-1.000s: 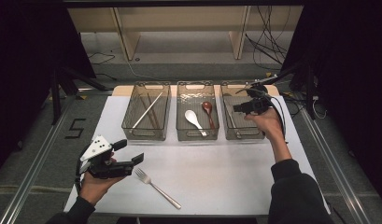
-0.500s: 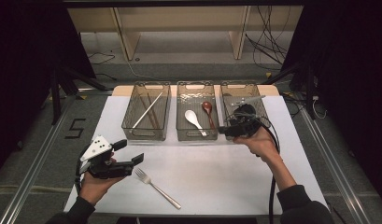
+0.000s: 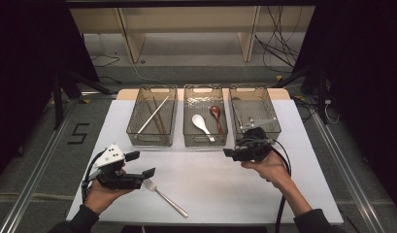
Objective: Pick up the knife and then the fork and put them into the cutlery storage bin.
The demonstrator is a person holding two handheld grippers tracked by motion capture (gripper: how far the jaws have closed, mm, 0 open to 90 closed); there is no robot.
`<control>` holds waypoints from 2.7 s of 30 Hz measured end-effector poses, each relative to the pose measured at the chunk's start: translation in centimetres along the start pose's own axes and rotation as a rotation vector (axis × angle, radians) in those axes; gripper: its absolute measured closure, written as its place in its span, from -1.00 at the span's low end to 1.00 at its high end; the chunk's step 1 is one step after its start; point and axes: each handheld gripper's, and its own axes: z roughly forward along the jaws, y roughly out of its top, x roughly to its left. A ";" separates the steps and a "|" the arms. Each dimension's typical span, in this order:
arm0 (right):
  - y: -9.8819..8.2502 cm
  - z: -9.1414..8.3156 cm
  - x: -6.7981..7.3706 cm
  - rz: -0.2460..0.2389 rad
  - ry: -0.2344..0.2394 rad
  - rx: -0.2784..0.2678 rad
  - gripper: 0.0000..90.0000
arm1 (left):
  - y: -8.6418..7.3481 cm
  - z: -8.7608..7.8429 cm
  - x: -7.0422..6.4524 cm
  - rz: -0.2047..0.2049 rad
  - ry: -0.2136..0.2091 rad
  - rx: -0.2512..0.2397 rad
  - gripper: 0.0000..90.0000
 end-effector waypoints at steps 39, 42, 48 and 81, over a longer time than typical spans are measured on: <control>-3.3 -1.5 2.4 -0.007 0.042 -0.064 -0.26 | -2.2 3.5 -3.7 0.231 -0.309 0.375 0.97; -3.4 -1.5 2.4 -0.011 0.042 -0.063 -0.26 | -2.6 3.8 -3.8 0.237 -0.312 0.402 0.97; -3.4 -1.6 2.5 -0.009 0.046 -0.062 -0.25 | -3.2 4.4 -3.8 0.251 -0.323 0.454 0.97; -3.3 -1.9 2.4 -0.002 0.046 -0.071 -0.25 | -4.1 7.4 -4.1 0.328 -0.256 0.534 0.97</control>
